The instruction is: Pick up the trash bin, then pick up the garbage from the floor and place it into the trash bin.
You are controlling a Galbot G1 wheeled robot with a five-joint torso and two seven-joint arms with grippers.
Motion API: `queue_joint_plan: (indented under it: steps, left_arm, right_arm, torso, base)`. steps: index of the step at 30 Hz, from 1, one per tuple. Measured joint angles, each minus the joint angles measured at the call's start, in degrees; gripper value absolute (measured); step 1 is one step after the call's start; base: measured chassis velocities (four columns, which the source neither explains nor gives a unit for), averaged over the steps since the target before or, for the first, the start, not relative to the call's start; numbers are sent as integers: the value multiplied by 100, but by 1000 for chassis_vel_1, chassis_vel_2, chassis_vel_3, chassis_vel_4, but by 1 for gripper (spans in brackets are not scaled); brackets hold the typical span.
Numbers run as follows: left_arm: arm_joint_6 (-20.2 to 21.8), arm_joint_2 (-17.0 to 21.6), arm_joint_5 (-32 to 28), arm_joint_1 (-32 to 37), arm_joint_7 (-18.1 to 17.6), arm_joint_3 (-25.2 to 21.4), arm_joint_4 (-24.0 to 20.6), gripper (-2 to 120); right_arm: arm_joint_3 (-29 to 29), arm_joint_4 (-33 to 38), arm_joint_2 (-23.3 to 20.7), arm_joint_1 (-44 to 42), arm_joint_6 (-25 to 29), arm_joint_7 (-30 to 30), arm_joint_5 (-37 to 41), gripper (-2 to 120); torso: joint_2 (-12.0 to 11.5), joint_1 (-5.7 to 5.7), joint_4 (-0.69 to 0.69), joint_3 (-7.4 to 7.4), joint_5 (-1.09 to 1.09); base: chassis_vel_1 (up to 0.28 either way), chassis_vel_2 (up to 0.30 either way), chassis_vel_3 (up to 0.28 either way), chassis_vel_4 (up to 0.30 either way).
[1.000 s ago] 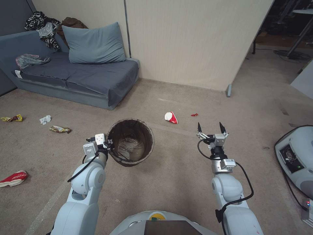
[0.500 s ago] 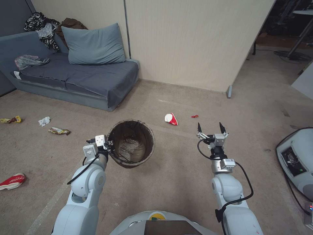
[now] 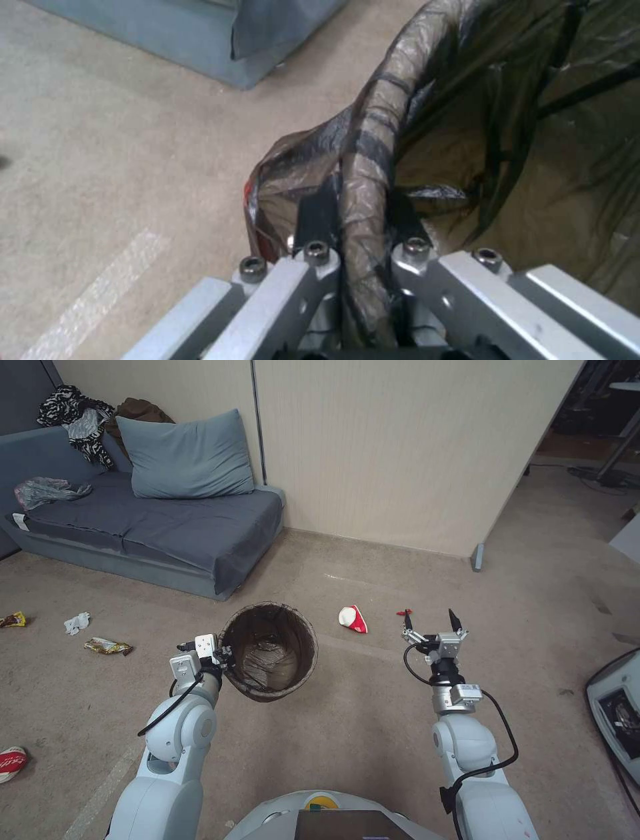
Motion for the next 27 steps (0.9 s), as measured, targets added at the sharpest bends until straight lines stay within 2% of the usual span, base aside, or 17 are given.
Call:
queue_joint_plan:
  steps: [27]
  left_arm:
    - [0, -17, -34, 21, -16, 4, -77, 3]
  right_arm:
    - [8, 47, 5, -22, -6, -14, -11, 100]
  torso:
    - [0, 0, 0, -1, 0]
  base:
    - [-127, 129, 128, -130]
